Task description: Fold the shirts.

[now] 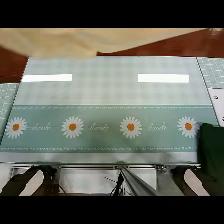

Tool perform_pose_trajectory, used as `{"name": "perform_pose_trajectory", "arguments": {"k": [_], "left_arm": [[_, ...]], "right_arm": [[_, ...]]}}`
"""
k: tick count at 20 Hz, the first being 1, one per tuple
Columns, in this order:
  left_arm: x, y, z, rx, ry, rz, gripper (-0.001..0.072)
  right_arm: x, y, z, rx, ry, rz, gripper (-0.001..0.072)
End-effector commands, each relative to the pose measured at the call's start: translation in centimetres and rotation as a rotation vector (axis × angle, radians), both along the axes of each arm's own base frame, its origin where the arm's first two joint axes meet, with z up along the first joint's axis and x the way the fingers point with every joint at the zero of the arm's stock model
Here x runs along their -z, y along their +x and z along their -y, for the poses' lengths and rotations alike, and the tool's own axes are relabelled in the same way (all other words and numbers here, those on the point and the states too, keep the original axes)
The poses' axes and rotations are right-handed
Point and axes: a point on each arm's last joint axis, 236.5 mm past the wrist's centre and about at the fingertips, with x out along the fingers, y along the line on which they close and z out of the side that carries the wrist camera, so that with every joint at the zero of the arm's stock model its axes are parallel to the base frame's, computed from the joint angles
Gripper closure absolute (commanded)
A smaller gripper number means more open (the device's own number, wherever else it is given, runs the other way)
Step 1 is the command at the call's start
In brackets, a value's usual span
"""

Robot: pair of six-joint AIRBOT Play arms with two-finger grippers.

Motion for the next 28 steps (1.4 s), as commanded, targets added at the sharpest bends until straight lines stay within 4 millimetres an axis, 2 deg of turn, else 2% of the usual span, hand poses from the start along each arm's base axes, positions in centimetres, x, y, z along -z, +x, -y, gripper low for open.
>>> {"name": "perform_pose_trajectory", "arguments": {"k": [1,4,6,8,10,13,15,18,20,22,24,26,28], "left_arm": [[-1.0,-6.1,-5.2,-0.367,0.118,0.063,0.0680],[0.0,-9.9,-7.5,-0.532,0.191,0.050,0.0680],[0.9,-10.9,-7.8,-0.551,0.202,0.036,0.0680],[2.9,-10.8,-7.2,-0.504,0.208,-0.014,0.0680],[6.6,-9.0,-6.9,-0.445,0.223,-0.139,0.0680],[14.4,-3.9,-7.5,-0.393,0.220,-0.383,0.0680],[21.2,-0.2,-7.4,-0.332,0.206,-0.569,0.0680],[31.1,5.6,-6.0,-0.210,0.115,-0.786,0.0680],[36.3,10.1,-5.8,-0.189,0.058,-0.855,0.0680],[40.4,15.0,-6.1,-0.208,0.027,-0.892,0.0680],[44.2,19.6,-5.6,-0.215,-0.058,-0.946,0.0680],[48.1,23.3,-4.9,-0.228,-0.145,-1.015,0.0680],[50.7,26.4,-4.6,-0.234,-0.175,-1.036,0.0680]], "right_arm": [[-1.9,-8.0,-0.6,0.103,-0.083,0.083,0.0691],[-1.3,-10.7,-0.8,0.138,-0.097,0.072,0.0691],[-0.2,-11.0,-1.1,0.122,-0.090,0.047,0.0691],[2.4,-10.6,-1.5,0.077,-0.077,-0.033,0.0691],[5.7,-9.6,-1.7,0.039,-0.056,-0.148,0.0691],[11.1,-6.1,-1.1,0.018,-0.003,-0.299,0.0691],[15.4,-3.0,-0.9,-0.010,0.046,-0.385,0.0691],[23.3,2.7,-1.1,-0.081,0.127,-0.512,0.0691],[27.5,7.4,-0.8,-0.106,0.195,-0.542,0.0691],[31.4,12.4,-0.2,-0.124,0.261,-0.580,0.0691],[36.3,17.1,-0.3,-0.145,0.389,-0.633,0.0691],[40.5,21.1,0.5,-0.121,0.483,-0.658,0.0691],[43.5,25.0,1.3,-0.109,0.541,-0.684,0.0691]]}}
